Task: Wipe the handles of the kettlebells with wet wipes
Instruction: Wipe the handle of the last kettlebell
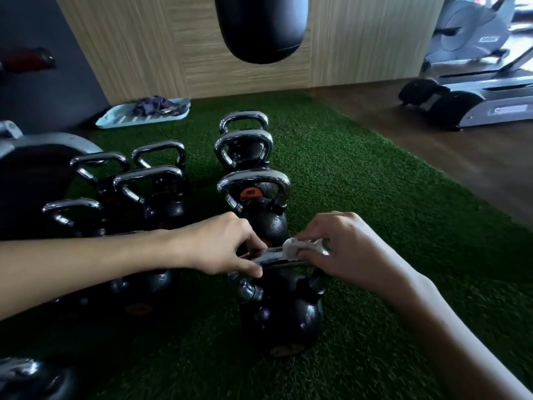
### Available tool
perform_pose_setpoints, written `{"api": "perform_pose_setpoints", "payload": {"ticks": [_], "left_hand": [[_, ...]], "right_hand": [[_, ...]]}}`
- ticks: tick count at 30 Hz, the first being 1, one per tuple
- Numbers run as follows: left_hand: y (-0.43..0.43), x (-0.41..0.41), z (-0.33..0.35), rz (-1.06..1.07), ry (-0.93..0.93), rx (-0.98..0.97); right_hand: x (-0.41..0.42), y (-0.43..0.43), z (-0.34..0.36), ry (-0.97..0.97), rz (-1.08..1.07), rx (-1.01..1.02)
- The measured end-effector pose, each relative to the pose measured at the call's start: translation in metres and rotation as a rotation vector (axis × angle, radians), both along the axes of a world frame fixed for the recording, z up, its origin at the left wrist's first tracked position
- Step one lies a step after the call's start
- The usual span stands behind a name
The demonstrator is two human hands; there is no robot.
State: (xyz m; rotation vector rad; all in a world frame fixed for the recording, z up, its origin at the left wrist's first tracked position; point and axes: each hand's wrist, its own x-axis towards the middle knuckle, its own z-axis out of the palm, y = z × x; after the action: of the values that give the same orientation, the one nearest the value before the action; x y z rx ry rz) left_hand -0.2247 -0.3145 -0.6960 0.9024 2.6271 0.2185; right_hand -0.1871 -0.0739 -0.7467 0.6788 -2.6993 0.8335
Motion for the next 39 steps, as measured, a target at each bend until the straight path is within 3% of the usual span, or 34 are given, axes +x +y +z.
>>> {"api": "perform_pose_setpoints", "payload": {"ticks": [5, 11, 19, 29, 32, 39], "left_hand": [[-0.012, 0.004, -0.013, -0.037, 0.039, 0.000], [-0.045, 0.005, -0.019, 0.011, 0.048, 0.088], [-0.087, 0.008, -0.033, 0.068, 0.014, 0.239], [-0.116, -0.002, -0.051, 0.164, 0.002, 0.240], [-0.113, -0.009, -0.057, 0.201, -0.029, 0.263], [-0.037, 0.000, -0.033, 0.006, 0.081, 0.257]], "right_hand": [[0.018, 0.024, -0.020, -0.044, -0.210, -0.125], [0.018, -0.017, -0.019, 0.070, -0.127, -0.159], [0.039, -0.015, -0.078, -0.155, -0.301, -0.571], [0.040, -0.033, -0.113, -0.228, -0.376, -0.640], [0.039, -0.026, -0.103, -0.239, -0.383, -0.647], [0.042, -0.006, -0.044, -0.283, -0.379, -0.996]]}}
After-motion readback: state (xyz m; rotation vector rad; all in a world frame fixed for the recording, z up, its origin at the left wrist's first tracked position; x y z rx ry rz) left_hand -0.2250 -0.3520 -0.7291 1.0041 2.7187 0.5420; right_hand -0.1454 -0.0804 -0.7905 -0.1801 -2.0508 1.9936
